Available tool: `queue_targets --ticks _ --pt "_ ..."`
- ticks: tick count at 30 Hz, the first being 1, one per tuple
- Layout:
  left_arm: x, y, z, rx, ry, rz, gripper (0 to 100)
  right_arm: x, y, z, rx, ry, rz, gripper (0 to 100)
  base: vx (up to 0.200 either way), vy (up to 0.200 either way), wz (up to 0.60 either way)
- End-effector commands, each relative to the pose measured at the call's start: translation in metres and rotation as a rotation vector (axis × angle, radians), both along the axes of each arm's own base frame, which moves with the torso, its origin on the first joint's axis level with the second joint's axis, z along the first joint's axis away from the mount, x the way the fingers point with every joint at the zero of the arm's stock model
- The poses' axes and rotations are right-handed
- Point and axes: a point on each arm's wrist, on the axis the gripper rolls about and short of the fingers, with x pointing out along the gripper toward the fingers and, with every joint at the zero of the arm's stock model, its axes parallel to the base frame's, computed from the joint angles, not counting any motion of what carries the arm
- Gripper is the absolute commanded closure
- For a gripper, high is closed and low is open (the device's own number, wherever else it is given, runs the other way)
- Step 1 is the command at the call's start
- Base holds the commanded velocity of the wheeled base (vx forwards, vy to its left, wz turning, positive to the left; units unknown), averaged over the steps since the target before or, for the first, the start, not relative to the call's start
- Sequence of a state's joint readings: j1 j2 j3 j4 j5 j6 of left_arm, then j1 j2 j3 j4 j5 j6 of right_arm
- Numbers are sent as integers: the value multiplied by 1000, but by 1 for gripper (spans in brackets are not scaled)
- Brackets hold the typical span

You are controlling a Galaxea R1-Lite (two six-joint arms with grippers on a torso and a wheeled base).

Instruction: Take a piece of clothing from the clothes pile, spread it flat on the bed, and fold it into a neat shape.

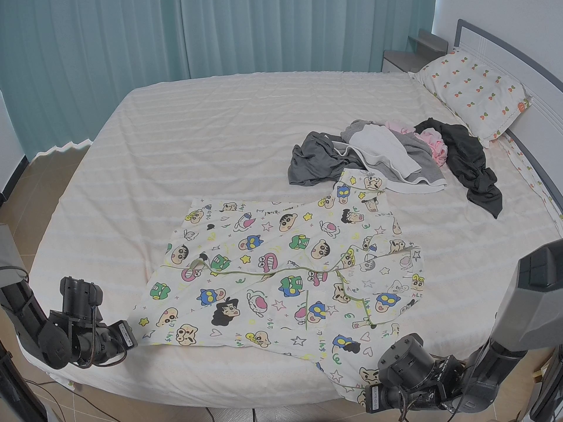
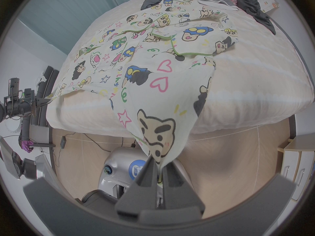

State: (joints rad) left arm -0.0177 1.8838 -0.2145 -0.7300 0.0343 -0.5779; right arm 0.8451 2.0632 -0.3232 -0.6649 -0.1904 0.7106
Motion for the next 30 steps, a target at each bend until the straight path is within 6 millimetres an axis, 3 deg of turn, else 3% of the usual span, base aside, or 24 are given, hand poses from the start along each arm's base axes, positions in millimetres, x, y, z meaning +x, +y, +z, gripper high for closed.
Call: queue_targets --ticks 1,18,30 --pt "-16 -2 1 20 23 -34 100 -8 -7 5 2 0 7 100 0 0 0" --pt "-59 -20 -11 75 157 -166 100 -38 -28 5 -60 53 52 100 0 0 0" --pt "-68 -26 -14 98 237 -216 100 -49 -38 7 -56 91 76 100 0 0 0"
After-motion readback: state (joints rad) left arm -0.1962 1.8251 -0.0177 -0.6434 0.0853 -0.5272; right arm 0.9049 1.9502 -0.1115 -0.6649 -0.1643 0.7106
